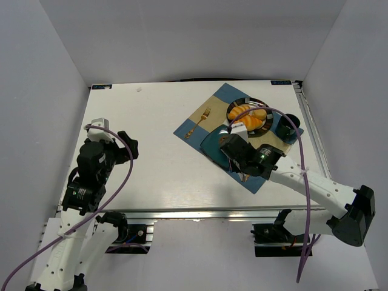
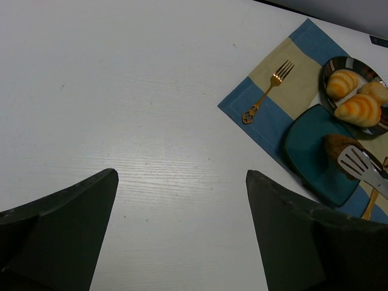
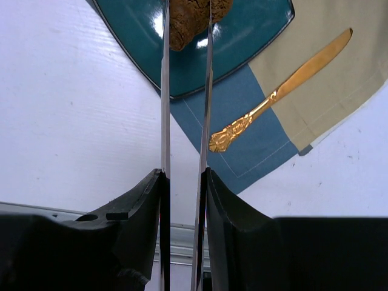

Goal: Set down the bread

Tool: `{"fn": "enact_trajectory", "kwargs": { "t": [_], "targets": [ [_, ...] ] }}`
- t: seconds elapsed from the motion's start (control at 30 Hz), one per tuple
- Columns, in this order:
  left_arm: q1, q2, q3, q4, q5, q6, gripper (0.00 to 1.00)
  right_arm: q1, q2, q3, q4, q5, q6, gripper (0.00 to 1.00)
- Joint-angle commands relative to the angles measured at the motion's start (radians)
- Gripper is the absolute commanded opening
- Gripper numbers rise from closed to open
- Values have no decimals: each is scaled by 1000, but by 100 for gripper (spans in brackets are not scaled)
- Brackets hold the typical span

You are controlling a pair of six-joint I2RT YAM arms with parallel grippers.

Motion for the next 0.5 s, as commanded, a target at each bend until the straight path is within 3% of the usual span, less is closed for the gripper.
{"fn": "enact_trajectory", "kwargs": {
  "t": [0.0, 0.47],
  "targets": [
    [0, -10, 28, -22, 12, -3, 98, 16, -41, -28, 0, 58, 48, 31],
    [0, -14, 11, -13, 25, -15, 98, 42, -21, -65, 3, 50, 69, 37]
  ]
}}
